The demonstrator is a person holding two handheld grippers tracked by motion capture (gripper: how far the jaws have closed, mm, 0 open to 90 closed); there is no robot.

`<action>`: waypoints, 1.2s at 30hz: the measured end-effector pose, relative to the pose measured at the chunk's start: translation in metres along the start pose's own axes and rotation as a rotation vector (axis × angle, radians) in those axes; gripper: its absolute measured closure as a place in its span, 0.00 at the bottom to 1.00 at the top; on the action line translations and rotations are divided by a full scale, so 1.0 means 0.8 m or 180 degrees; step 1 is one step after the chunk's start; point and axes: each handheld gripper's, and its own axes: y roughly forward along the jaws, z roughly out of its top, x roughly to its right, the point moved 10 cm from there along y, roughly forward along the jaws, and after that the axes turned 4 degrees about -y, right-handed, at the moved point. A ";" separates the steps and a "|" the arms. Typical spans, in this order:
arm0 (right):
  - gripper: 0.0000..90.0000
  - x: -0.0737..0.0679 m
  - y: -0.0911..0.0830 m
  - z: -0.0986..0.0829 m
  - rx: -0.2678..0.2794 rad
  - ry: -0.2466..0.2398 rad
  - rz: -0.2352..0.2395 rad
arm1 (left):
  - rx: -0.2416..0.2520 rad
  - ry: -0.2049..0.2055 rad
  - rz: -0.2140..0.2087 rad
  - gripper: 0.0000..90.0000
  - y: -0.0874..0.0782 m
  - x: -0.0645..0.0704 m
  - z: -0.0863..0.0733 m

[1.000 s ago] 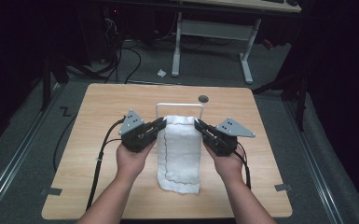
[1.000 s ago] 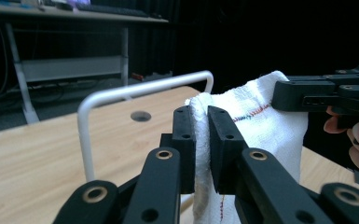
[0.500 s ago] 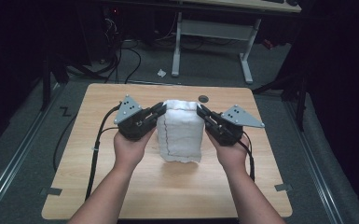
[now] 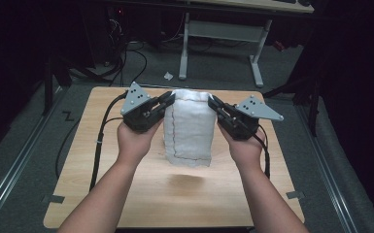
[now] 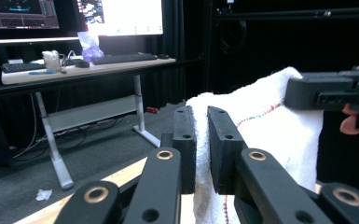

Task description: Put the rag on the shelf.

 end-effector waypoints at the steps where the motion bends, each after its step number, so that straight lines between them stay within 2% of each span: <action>1: 0.95 0.002 0.002 0.002 -0.0007 -0.0005 -0.0008 | -0.0007 0.0004 0.0010 0.92 0.002 -0.002 0.002; 6: 0.95 0.015 0.016 0.013 -0.0030 -0.0003 -0.0057 | -0.0013 0.0009 0.0052 0.92 0.015 -0.014 0.014; 9: 0.95 0.023 0.027 0.016 -0.0037 0.0014 -0.0075 | -0.0059 0.0074 0.0109 0.92 0.025 -0.025 0.020; 12: 0.95 0.030 0.038 0.017 -0.0037 0.0037 -0.0087 | -0.0057 0.0080 0.0140 0.92 0.033 -0.035 0.026; 17: 0.95 0.041 0.057 0.017 -0.0061 0.0087 -0.0102 | -0.0119 -0.0036 0.0174 0.91 0.047 -0.051 0.027; 22: 0.95 0.057 0.077 0.011 -0.0133 0.0100 -0.0164 | -0.0244 -0.0033 0.0192 0.92 0.066 -0.062 0.025; 28: 0.95 0.078 0.098 0.004 -0.0184 0.0149 -0.0188 | -0.0216 -0.0123 0.0215 0.92 0.092 -0.080 0.026; 31: 0.95 0.088 0.112 -0.002 -0.0193 0.0243 -0.0190 | -0.0248 -0.0156 0.0226 0.91 0.108 -0.095 0.018; 33: 0.95 0.095 0.124 -0.010 -0.0251 0.0248 -0.0200 | -0.0289 -0.0199 0.0263 0.91 0.118 -0.105 0.009; 35: 0.95 0.100 0.136 -0.018 -0.0319 0.0254 -0.0199 | -0.0334 -0.0330 0.0301 0.91 0.127 -0.116 0.000; 36: 0.95 0.100 0.136 -0.018 -0.0319 0.0254 -0.0199 | -0.0334 -0.0330 0.0301 0.91 0.127 -0.116 0.000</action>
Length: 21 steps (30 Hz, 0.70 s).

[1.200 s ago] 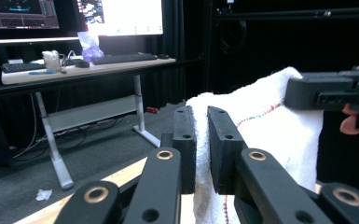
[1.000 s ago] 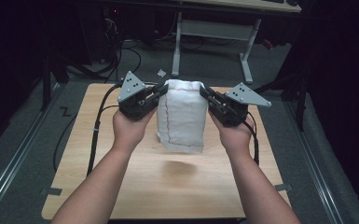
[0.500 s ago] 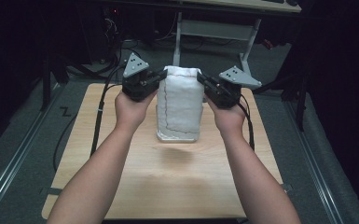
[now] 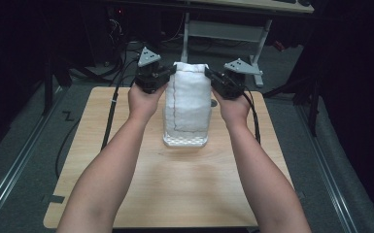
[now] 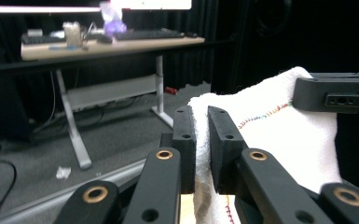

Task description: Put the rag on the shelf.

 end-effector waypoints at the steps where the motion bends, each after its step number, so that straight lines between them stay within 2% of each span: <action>1: 0.95 0.004 0.013 -0.007 -0.0092 -0.0059 -0.0007 | -0.0057 -0.0019 0.0052 0.91 0.010 -0.008 -0.005; 3: 0.95 0.008 0.022 -0.011 -0.0172 -0.0108 -0.0018 | -0.0095 -0.0027 0.0076 0.91 0.019 -0.015 -0.008; 6: 0.95 0.015 0.034 -0.016 -0.0247 -0.0091 0.0006 | -0.0140 -0.0077 0.0101 0.91 0.031 -0.025 -0.016; 10: 0.95 0.022 0.052 -0.035 -0.0457 0.0003 0.0051 | -0.0438 -0.0185 0.0118 0.90 0.048 -0.036 -0.046; 14: 0.95 0.024 0.060 -0.057 -0.0616 0.0036 0.0069 | -0.0559 -0.0176 0.0154 0.89 0.055 -0.038 -0.067; 16: 0.94 0.025 0.062 -0.065 -0.0668 0.0046 0.0065 | -0.0608 -0.0197 0.0198 0.85 0.056 -0.039 -0.074; 17: 0.91 0.025 0.062 -0.069 -0.0688 0.0047 0.0062 | -0.0630 -0.0250 0.0187 0.78 0.057 -0.040 -0.076; 19: 0.85 0.027 0.061 -0.073 -0.0717 0.0059 0.0051 | -0.0576 -0.0301 0.0192 0.69 0.054 -0.040 -0.074; 21: 0.85 0.028 0.058 -0.072 -0.0718 0.0101 0.0065 | -0.0551 -0.0302 0.0188 0.66 0.050 -0.039 -0.070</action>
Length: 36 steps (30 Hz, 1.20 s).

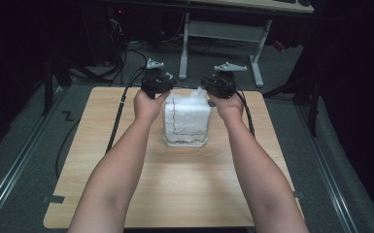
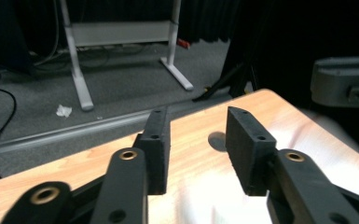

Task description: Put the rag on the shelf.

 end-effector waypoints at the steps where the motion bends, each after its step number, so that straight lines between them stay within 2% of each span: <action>1: 0.85 0.001 -0.003 0.001 0.0012 -0.0031 -0.0022 | 0.0000 0.0000 0.0000 0.65 0.000 0.000 0.000; 8: 0.84 -0.002 -0.014 0.007 0.0050 -0.0050 -0.0021 | 0.0043 0.0057 0.0039 0.65 -0.014 0.004 0.005; 14: 0.81 -0.007 -0.025 0.008 0.0072 -0.0089 -0.0014 | 0.0075 0.0057 0.0061 0.62 -0.031 0.000 -0.001; 17: 0.75 -0.016 -0.037 0.006 0.0083 -0.0164 -0.0026 | 0.0121 0.0063 0.0011 0.62 -0.046 0.002 -0.003; 20: 0.73 -0.026 -0.050 0.002 0.0125 -0.0238 -0.0044 | 0.0128 0.0180 0.0014 0.61 -0.058 0.009 -0.006; 26: 0.69 -0.039 -0.065 -0.012 0.0104 -0.0298 -0.0054 | 0.0197 0.0187 -0.0023 0.58 -0.078 0.021 -0.009; 31: 0.62 -0.052 -0.083 -0.027 0.0119 -0.0261 -0.0033 | 0.0225 0.0230 -0.0076 0.56 -0.097 0.036 -0.026; 36: 0.56 -0.061 -0.098 -0.045 0.0047 -0.0334 -0.0033 | 0.0227 0.0297 -0.0129 0.55 -0.121 0.047 -0.049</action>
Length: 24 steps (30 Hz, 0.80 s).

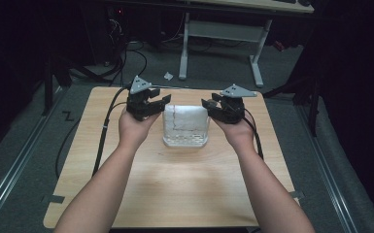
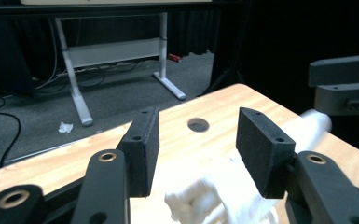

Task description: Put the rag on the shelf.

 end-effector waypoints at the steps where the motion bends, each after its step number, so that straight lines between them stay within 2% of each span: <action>1: 0.55 -0.002 -0.003 -0.003 -0.0029 -0.0033 -0.0003 | -0.0006 0.0001 -0.0009 0.55 -0.006 0.001 -0.004; 3: 0.52 -0.006 -0.009 -0.010 -0.0067 -0.0104 -0.0029 | -0.0017 0.0016 -0.0026 0.54 -0.017 0.004 -0.013; 7: 0.50 -0.014 -0.022 -0.025 -0.0086 -0.0153 -0.0032 | -0.0073 0.0082 -0.0048 0.53 -0.035 0.007 -0.038; 10: 0.50 -0.019 -0.029 -0.041 -0.0130 -0.0170 -0.0038 | -0.0096 0.0025 -0.0133 0.53 -0.047 0.012 -0.062; 15: 0.50 -0.028 -0.038 -0.077 -0.0210 -0.0182 -0.0022 | -0.0235 -0.0018 -0.0216 0.53 -0.059 0.021 -0.114; 17: 0.50 -0.032 -0.042 -0.093 -0.0256 -0.0166 -0.0006 | -0.0294 0.0005 -0.0232 0.53 -0.063 0.024 -0.138; 20: 0.49 -0.039 -0.048 -0.118 -0.0310 -0.0172 -0.0010 | -0.0471 -0.0001 -0.0271 0.53 -0.065 0.031 -0.177; 21: 0.49 -0.042 -0.050 -0.126 -0.0322 -0.0165 0.0000 | -0.0471 -0.0001 -0.0271 0.53 -0.065 0.031 -0.177; 22: 0.49 -0.046 -0.052 -0.135 -0.0340 -0.0141 0.0011 | -0.0583 -0.0018 -0.0321 0.53 -0.066 0.038 -0.202; 23: 0.49 -0.049 -0.054 -0.145 -0.0363 -0.0132 0.0019 | -0.0651 -0.0007 -0.0336 0.53 -0.068 0.041 -0.213; 24: 0.49 -0.053 -0.056 -0.155 -0.0390 -0.0117 0.0024 | -0.0651 -0.0007 -0.0336 0.53 -0.068 0.041 -0.213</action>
